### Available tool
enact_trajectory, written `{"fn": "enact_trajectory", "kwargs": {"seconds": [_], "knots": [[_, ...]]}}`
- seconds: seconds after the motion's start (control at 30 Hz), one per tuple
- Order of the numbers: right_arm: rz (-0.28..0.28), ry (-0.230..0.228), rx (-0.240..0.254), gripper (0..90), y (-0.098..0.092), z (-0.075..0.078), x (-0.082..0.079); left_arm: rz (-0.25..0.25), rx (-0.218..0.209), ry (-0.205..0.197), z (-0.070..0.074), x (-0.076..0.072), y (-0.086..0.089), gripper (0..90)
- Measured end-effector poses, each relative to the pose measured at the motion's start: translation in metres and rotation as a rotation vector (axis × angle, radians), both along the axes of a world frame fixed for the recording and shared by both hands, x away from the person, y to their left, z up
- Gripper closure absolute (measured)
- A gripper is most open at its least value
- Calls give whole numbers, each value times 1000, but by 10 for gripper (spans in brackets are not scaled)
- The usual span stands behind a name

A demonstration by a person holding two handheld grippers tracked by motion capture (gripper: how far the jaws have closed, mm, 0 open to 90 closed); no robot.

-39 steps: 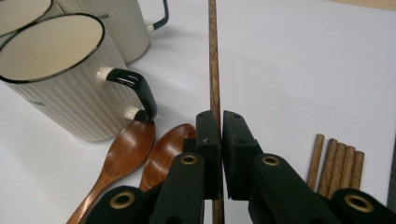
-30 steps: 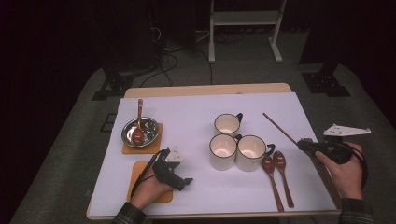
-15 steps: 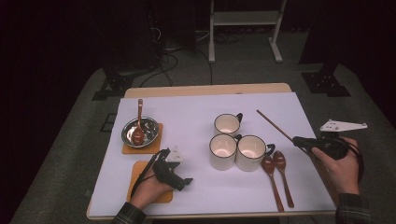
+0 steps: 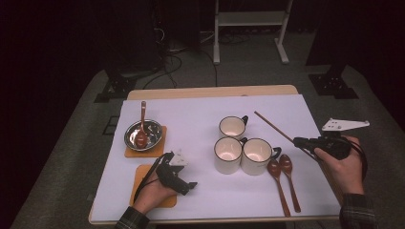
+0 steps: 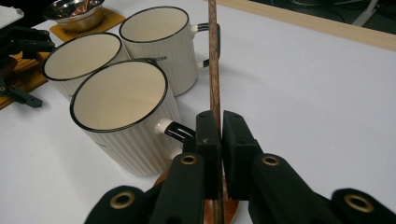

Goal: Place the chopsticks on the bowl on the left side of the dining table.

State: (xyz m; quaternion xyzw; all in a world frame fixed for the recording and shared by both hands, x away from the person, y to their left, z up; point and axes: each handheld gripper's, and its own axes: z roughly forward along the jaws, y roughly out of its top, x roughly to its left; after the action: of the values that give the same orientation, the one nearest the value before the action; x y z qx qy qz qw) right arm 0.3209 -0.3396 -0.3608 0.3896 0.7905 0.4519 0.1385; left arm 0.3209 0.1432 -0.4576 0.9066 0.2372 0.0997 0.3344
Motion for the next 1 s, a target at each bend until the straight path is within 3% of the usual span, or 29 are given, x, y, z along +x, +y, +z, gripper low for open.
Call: {"fn": "enact_trajectory", "kwargs": {"seconds": [0.5, 1.0], "knots": [[65, 4, 2, 852, 15, 5, 8, 16, -8, 10, 1, 0, -1, 13], [147, 2, 3, 851, 27, 9, 16, -14, -39, 1, 17, 0, 2, 14]]}}
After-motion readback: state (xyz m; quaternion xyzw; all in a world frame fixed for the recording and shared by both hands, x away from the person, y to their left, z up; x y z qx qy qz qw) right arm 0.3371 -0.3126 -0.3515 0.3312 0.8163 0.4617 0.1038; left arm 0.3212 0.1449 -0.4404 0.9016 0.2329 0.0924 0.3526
